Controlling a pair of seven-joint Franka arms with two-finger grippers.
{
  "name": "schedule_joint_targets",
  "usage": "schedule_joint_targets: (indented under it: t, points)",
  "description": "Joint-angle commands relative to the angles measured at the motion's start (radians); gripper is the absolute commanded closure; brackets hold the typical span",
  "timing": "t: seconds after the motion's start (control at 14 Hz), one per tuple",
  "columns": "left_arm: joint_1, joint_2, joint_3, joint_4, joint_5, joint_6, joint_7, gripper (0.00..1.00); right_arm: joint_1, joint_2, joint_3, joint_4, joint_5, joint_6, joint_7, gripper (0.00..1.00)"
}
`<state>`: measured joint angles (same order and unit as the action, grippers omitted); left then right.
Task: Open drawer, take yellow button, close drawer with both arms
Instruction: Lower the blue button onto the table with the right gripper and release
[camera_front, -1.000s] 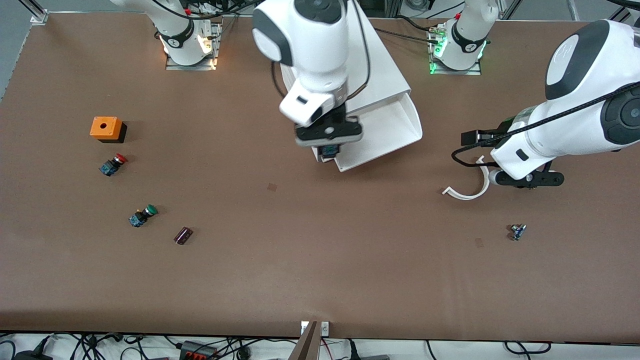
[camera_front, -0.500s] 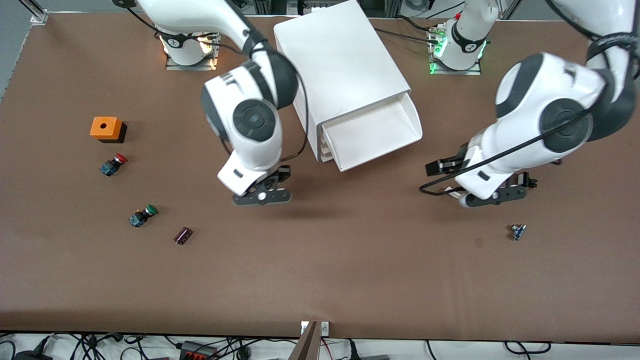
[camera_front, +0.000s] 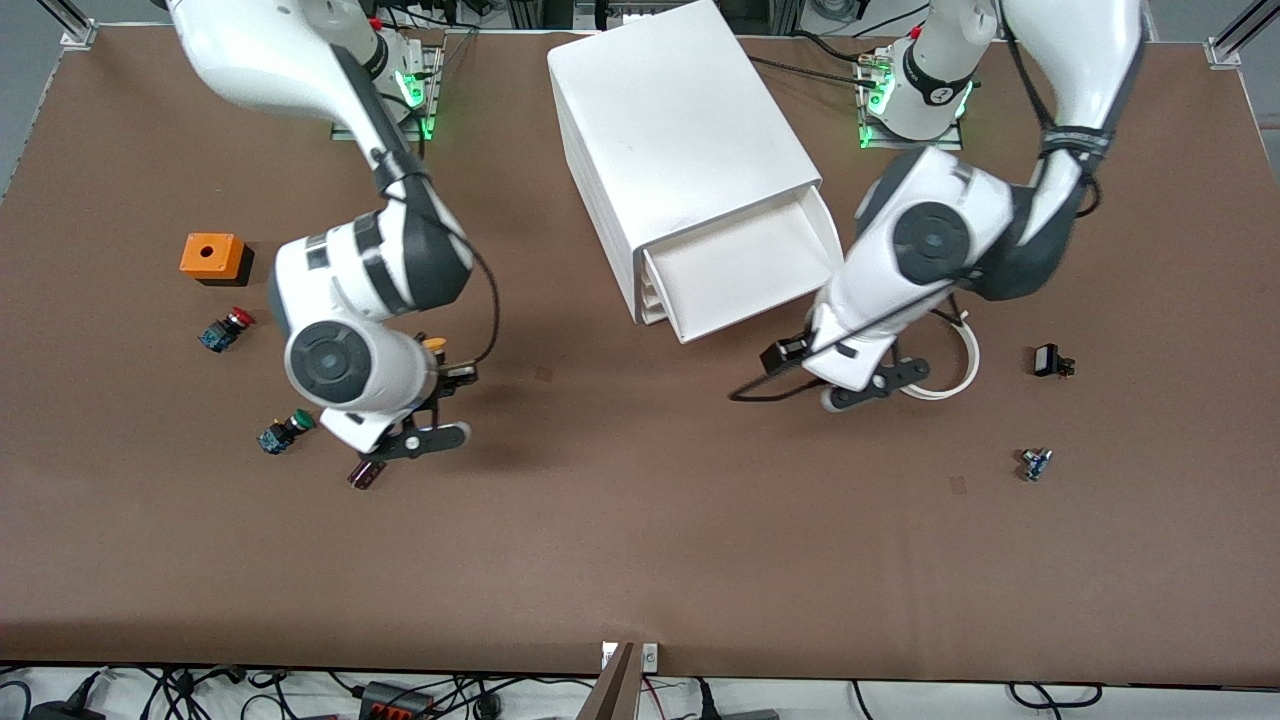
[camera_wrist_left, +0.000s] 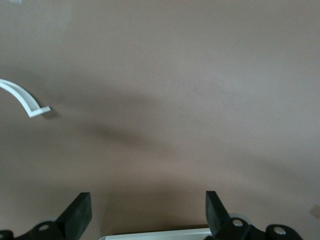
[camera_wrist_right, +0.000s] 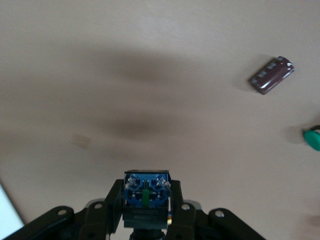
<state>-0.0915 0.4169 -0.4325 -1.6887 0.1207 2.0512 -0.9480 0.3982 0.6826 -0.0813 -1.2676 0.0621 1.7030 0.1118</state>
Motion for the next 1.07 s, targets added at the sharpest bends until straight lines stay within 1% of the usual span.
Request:
schedule_joint_targets:
  t: [0.0,0.21,0.36,0.43,0.57,0.71,0.79,0.86,1.0]
  points:
    - [-0.028,-0.026,-0.018,-0.052,0.057,0.020,-0.103,0.00,-0.064,-0.049,0.012,-0.133,0.021,0.076,-0.104,1.00]
    - [-0.024,-0.027,-0.060,-0.089,0.054,0.021,-0.115,0.00,-0.076,-0.054,0.012,-0.215,0.022,0.183,-0.109,1.00]
    - [-0.017,-0.027,-0.104,-0.092,0.044,0.021,-0.118,0.00,-0.073,-0.043,0.017,-0.255,0.024,0.262,-0.103,1.00]
    - [-0.016,-0.027,-0.123,-0.094,0.043,0.015,-0.118,0.00,-0.070,-0.032,0.018,-0.272,0.024,0.291,-0.100,1.00]
    - [-0.007,-0.033,-0.156,-0.127,0.043,0.010,-0.118,0.00,-0.055,-0.015,0.020,-0.291,0.024,0.319,-0.095,1.00]
    - [-0.002,-0.038,-0.173,-0.150,0.042,0.010,-0.118,0.00,-0.047,0.014,0.020,-0.305,0.024,0.348,-0.092,1.00]
    - [-0.004,-0.038,-0.180,-0.154,0.042,0.006,-0.120,0.00,-0.047,0.015,0.020,-0.326,0.022,0.383,-0.092,1.00]
    - [-0.004,-0.036,-0.183,-0.155,0.031,0.003,-0.120,0.00,-0.045,0.023,0.020,-0.338,0.022,0.411,-0.093,1.00]
    - [-0.001,-0.038,-0.198,-0.157,-0.012,-0.003,-0.118,0.00,-0.047,0.032,0.020,-0.337,0.022,0.419,-0.093,1.00]
